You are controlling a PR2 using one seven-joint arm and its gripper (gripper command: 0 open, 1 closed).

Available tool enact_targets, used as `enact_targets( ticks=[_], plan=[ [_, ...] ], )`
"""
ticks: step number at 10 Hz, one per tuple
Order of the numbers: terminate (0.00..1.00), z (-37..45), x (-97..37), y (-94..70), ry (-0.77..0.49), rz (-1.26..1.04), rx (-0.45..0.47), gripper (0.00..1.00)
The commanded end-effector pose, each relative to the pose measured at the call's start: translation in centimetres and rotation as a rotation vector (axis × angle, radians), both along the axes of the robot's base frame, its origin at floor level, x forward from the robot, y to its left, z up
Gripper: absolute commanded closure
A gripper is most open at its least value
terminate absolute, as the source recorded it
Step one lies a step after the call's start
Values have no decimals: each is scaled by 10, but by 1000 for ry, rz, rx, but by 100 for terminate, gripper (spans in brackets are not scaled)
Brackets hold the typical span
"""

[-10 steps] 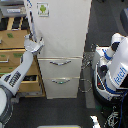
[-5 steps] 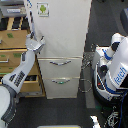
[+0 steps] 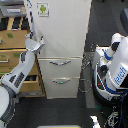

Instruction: Opening the fridge

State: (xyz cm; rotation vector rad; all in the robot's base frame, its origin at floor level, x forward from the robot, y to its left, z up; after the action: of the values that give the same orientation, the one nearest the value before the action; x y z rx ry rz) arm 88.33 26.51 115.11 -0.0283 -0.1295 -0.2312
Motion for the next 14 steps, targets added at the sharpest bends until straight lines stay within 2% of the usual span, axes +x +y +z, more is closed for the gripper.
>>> enact_targets(
  ticks=[1, 7, 8, 9, 14],
  plan=[
    [0, -72, 56, 12, 77, -83, -2, 0],
    [0, -110, 84, 34, 134, -37, -33, 0],
    [0, -113, 89, 36, 139, -29, -80, 0],
    [0, -114, 90, 36, 135, -29, -66, 100],
    [0, -121, 85, 32, 141, -54, -42, 100]
  ],
)
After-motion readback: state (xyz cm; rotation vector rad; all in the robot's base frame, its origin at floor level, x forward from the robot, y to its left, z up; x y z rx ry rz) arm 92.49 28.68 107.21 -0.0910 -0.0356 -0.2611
